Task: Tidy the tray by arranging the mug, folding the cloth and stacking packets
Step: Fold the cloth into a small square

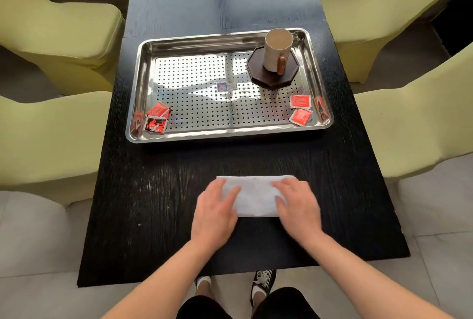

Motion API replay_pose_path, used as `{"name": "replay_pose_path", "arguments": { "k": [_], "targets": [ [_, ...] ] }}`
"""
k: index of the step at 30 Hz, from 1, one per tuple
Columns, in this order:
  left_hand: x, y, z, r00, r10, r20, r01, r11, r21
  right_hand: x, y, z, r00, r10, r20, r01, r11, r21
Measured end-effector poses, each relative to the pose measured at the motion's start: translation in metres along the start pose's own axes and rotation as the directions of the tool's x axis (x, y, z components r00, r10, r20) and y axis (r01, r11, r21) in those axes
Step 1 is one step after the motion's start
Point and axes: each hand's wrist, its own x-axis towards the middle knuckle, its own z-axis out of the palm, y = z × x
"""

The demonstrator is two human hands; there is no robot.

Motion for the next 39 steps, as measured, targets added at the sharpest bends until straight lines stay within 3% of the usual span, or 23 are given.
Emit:
{"name": "replay_pose_path", "arguments": {
  "k": [2,3,5,7,15,22,25,28,30,32,33,35,37,39],
  "targets": [
    [-0.004,0.004,0.010,0.970,0.101,0.222,-0.127,0.986,0.107,-0.010,-0.015,0.014,0.962,-0.225,0.152,0.243,0.963,-0.113],
    [-0.003,0.004,0.015,0.947,0.101,0.304,-0.150,0.978,0.142,-0.012,-0.018,0.020,0.929,-0.261,0.262,0.303,0.943,-0.138],
    [-0.003,0.001,0.023,0.925,0.075,0.372,-0.158,0.967,0.198,-0.013,-0.015,0.031,0.870,-0.222,0.439,0.329,0.926,-0.184],
    [-0.003,-0.001,0.027,0.913,0.058,0.404,-0.167,0.956,0.240,-0.012,-0.008,0.037,0.838,-0.193,0.510,0.353,0.904,-0.239],
    [-0.010,-0.004,0.026,0.907,0.037,0.421,-0.164,0.948,0.271,-0.027,0.018,0.033,0.826,-0.257,0.502,0.423,0.871,-0.251],
    [-0.028,-0.010,0.025,0.889,0.017,0.457,-0.166,0.943,0.287,-0.043,0.056,0.019,0.845,-0.222,0.487,0.395,0.872,-0.289],
    [-0.029,0.001,0.020,0.922,-0.066,0.382,-0.023,0.974,0.224,-0.042,0.050,0.017,0.868,-0.215,0.448,0.372,0.878,-0.300],
    [-0.027,0.017,0.010,0.913,-0.344,0.218,0.367,0.928,-0.071,-0.042,0.034,0.013,0.908,-0.234,0.346,0.334,0.904,-0.266],
    [-0.017,0.025,0.004,0.827,-0.538,0.163,0.561,0.779,-0.280,-0.043,0.017,0.015,0.938,-0.250,0.241,0.284,0.951,-0.119],
    [-0.002,0.029,-0.004,0.710,-0.670,0.215,0.685,0.587,-0.432,-0.035,-0.006,0.019,0.974,-0.114,0.196,0.076,0.979,0.191],
    [0.005,0.030,-0.006,0.658,-0.710,0.251,0.723,0.501,-0.476,-0.028,-0.020,0.018,0.968,0.012,0.252,-0.108,0.923,0.369],
    [0.016,0.030,-0.010,0.578,-0.755,0.309,0.770,0.378,-0.514,-0.010,-0.043,0.018,0.893,0.201,0.402,-0.425,0.670,0.609],
    [0.024,0.024,-0.011,0.519,-0.767,0.377,0.807,0.294,-0.512,0.007,-0.059,0.018,0.832,0.263,0.489,-0.552,0.483,0.680],
    [0.029,0.017,-0.012,0.502,-0.750,0.431,0.823,0.262,-0.503,0.017,-0.064,0.016,0.802,0.262,0.537,-0.595,0.440,0.673]
  ]
}}
